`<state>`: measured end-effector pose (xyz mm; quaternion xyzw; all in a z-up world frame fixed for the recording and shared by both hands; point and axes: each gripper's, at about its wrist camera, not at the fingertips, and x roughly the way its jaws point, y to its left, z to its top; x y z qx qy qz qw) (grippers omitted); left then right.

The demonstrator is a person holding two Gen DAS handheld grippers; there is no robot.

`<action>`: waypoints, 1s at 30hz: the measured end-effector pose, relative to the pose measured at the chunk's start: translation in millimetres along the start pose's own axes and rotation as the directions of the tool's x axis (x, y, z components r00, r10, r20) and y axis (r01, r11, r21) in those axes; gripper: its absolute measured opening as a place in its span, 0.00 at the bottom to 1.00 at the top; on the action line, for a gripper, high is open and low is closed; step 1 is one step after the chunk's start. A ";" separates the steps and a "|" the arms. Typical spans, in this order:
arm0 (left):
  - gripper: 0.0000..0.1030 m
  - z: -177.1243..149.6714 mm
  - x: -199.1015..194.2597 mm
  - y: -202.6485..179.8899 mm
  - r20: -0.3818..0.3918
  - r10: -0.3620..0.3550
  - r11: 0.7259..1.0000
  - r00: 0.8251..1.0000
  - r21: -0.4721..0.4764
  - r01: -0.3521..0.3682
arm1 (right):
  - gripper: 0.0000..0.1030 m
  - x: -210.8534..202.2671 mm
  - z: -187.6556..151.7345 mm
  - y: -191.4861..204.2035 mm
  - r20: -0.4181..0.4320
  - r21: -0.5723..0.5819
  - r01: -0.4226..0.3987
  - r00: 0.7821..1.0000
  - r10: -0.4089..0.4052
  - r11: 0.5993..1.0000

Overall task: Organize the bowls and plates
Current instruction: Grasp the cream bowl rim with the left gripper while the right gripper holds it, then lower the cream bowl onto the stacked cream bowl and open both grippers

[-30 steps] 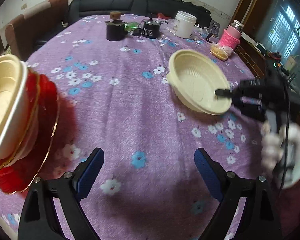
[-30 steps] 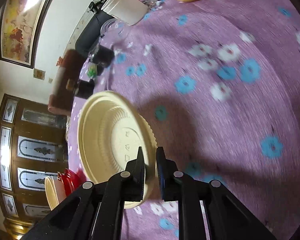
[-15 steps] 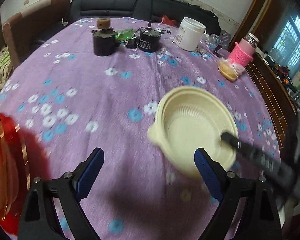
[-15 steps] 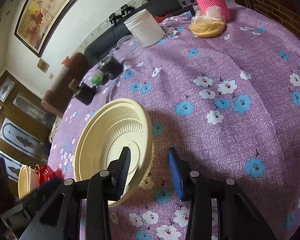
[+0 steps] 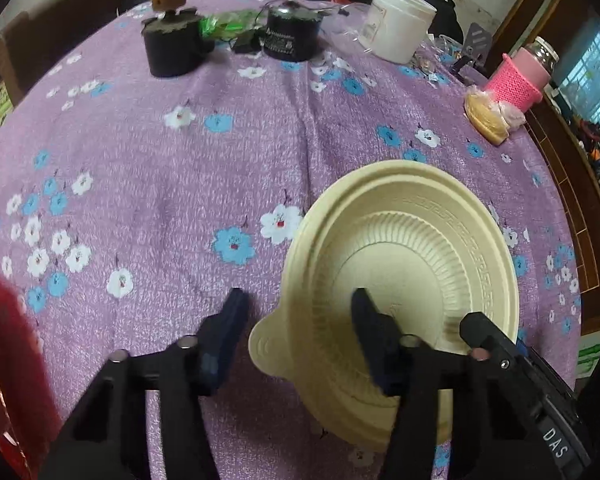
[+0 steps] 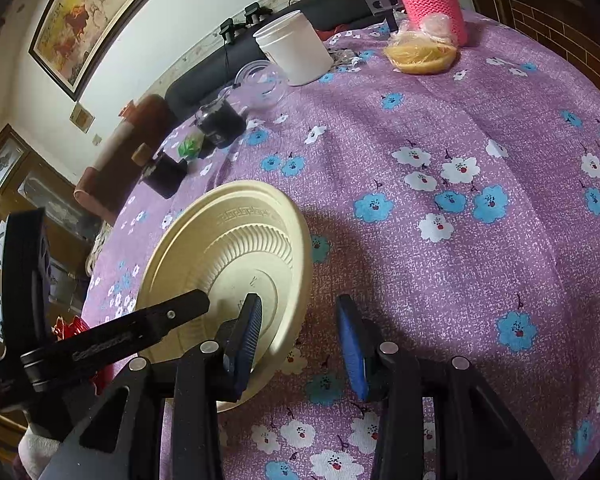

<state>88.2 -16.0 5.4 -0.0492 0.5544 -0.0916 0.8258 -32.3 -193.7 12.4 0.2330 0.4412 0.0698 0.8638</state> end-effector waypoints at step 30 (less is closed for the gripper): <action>0.20 -104.0 -167.1 59.4 0.337 0.161 0.983 0.928 0.028 -0.181 | 0.21 -48.6 -58.8 118.8 0.068 -0.260 -0.285 0.948 0.312 0.923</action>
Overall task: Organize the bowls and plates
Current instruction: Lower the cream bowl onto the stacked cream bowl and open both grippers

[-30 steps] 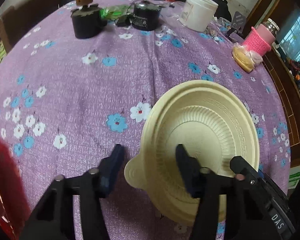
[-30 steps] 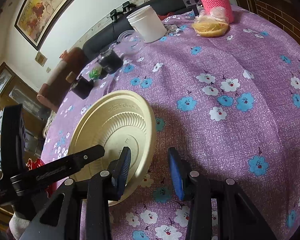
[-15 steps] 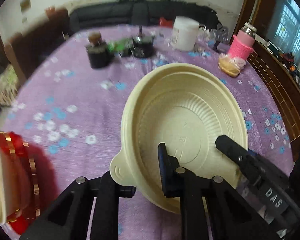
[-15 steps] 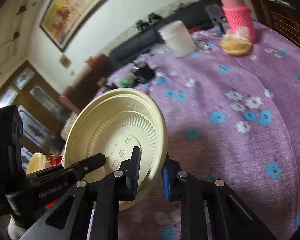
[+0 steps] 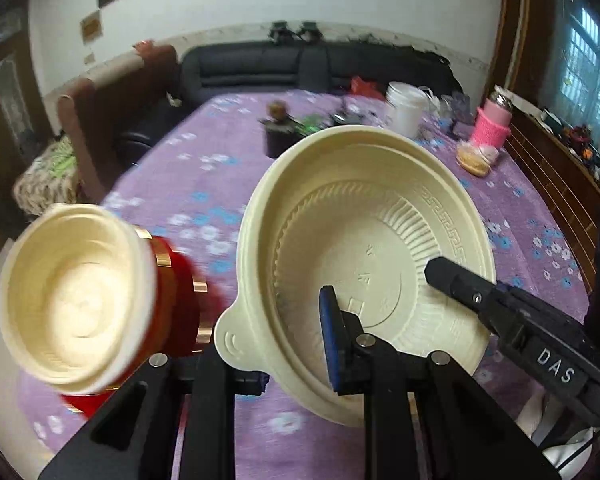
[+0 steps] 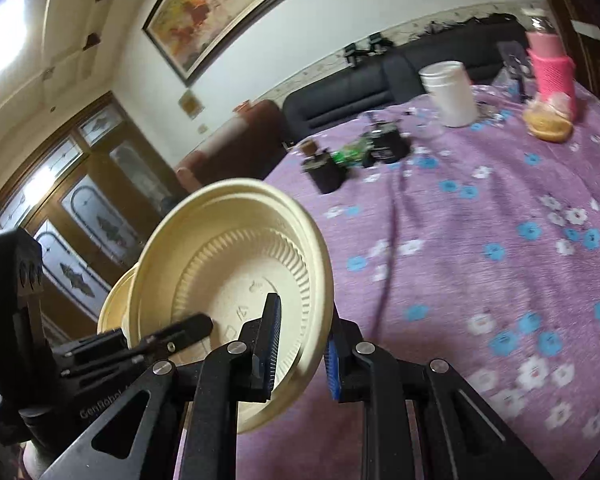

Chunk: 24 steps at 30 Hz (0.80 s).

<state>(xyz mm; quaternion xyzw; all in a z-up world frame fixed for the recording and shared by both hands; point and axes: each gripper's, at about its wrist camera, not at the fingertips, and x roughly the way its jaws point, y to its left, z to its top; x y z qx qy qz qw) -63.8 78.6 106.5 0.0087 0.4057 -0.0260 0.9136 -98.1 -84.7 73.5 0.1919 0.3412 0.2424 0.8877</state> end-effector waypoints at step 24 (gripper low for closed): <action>0.21 -14.7 -35.0 196.1 0.009 0.094 0.960 0.996 -0.266 -0.088 | 0.21 124.7 5.0 190.6 -0.166 -0.244 -0.058 0.986 0.017 0.968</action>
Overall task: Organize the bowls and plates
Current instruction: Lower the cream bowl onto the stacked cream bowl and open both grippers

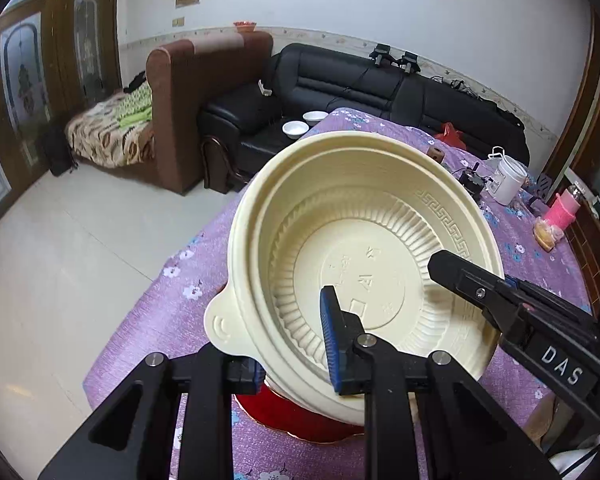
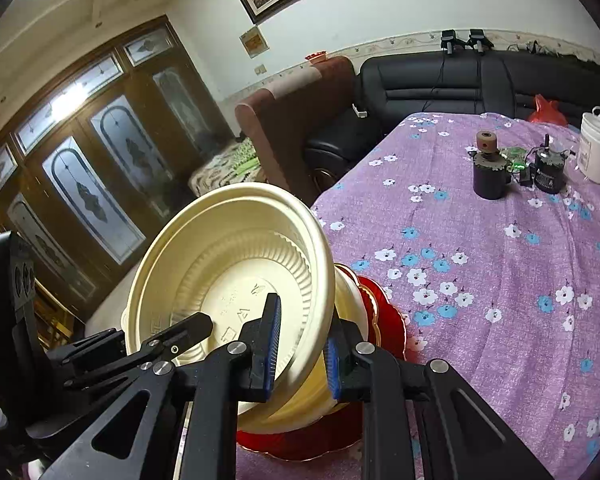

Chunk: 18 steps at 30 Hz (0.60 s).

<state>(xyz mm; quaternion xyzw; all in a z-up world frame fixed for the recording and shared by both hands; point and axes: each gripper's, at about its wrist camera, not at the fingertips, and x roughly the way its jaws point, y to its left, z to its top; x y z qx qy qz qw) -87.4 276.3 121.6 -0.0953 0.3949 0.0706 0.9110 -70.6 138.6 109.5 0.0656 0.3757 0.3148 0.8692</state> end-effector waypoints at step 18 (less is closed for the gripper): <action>0.66 -6.7 -30.4 15.9 0.107 -0.073 0.989 0.992 -0.119 0.086 | 0.41 22.1 -7.5 0.2 0.016 -0.054 0.128 0.992 -0.128 0.990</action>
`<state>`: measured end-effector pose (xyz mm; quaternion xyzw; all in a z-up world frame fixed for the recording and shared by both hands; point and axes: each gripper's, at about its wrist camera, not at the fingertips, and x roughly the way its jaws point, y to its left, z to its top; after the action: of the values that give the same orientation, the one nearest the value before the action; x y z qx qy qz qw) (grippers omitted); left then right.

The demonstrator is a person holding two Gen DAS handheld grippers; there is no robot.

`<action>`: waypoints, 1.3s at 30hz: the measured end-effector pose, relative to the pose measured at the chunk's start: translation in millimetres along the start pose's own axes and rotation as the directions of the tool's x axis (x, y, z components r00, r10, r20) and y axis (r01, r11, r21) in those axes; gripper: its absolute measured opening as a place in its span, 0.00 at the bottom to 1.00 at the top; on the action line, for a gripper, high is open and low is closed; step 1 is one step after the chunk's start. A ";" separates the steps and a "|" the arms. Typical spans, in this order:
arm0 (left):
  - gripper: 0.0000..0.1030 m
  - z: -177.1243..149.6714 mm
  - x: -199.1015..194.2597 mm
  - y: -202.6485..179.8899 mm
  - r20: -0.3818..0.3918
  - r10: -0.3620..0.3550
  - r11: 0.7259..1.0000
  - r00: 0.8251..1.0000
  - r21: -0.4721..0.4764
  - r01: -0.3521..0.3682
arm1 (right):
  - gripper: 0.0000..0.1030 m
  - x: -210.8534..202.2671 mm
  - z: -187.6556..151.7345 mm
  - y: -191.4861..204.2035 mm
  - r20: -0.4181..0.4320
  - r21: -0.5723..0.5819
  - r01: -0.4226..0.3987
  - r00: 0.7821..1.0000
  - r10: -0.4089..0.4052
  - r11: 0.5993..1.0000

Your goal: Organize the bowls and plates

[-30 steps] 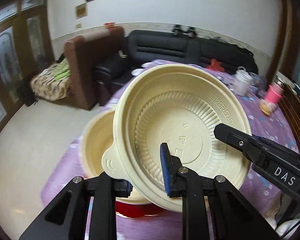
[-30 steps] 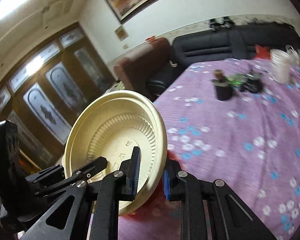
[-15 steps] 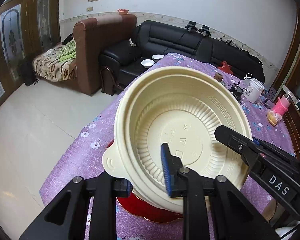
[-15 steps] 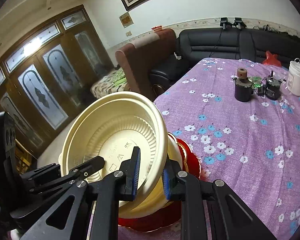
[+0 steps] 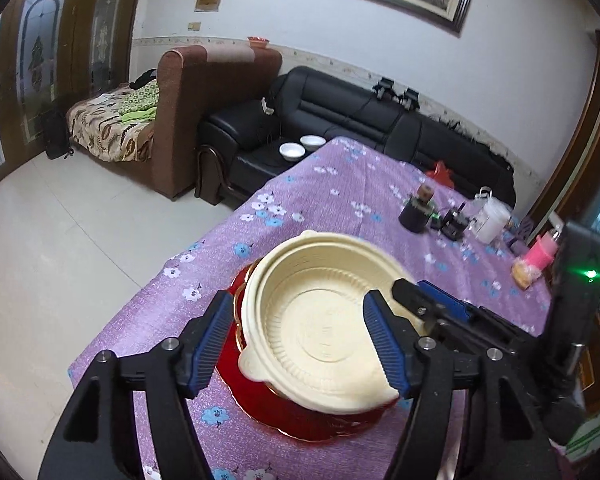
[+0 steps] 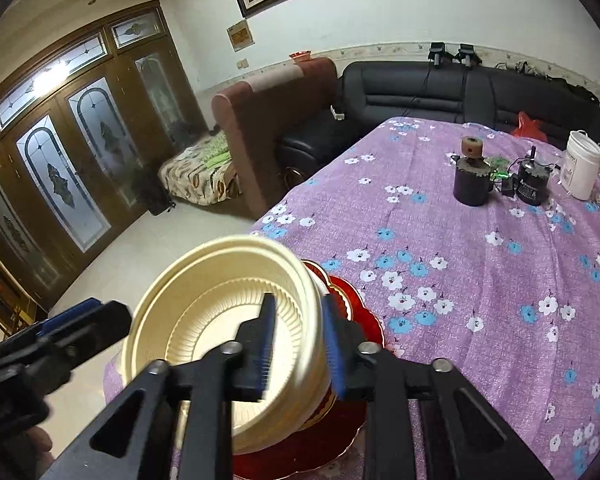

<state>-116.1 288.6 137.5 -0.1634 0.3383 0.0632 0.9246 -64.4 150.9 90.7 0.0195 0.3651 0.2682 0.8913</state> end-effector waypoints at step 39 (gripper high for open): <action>0.95 -106.1 -11.2 -18.9 0.046 0.254 0.962 0.966 0.087 -0.258 | 0.73 -68.5 -112.4 -18.7 0.000 0.058 0.108 0.994 -0.108 0.992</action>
<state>-184.5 234.2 73.5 -0.0745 0.3433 0.1693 0.9208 -170.5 83.1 47.9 0.0259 0.3717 0.2087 0.9042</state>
